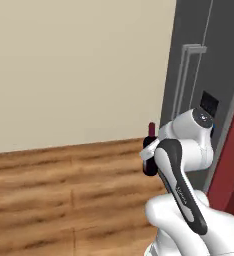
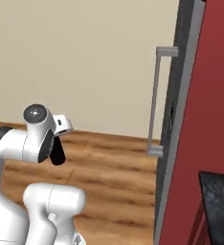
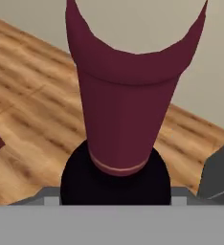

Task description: There is a wine glass and glass cup on the dining counter. Place the wine bottle next to the wine glass and the juice bottle next to the glass cup.

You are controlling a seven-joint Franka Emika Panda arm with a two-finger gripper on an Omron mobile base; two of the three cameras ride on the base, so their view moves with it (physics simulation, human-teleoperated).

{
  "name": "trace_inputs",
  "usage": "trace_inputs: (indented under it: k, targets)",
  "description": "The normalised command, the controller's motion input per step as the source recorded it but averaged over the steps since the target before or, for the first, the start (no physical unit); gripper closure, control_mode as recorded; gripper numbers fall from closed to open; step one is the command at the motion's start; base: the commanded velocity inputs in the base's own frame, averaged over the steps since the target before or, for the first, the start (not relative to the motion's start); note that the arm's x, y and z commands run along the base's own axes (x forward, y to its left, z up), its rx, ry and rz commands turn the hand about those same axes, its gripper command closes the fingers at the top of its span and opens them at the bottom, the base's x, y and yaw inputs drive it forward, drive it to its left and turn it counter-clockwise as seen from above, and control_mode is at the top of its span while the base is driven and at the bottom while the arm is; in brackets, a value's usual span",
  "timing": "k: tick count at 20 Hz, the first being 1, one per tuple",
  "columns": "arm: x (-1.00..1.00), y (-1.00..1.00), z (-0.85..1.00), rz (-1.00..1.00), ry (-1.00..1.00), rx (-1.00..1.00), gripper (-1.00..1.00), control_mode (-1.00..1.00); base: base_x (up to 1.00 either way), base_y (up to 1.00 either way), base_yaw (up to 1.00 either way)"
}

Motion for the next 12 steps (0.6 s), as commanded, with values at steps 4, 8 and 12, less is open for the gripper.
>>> trace_inputs:
  k: [4,8,12]
  targets:
    - [0.00,0.00,0.00,0.00,0.00,0.00,1.00,1.00,0.35,0.01,0.79]
    - [0.00,0.00,0.00,0.00,0.00,0.00,1.00,1.00,0.55,0.00,0.66]
    - [0.00,0.00,0.00,0.00,0.00,0.00,1.00,1.00,0.78,0.00,0.43]
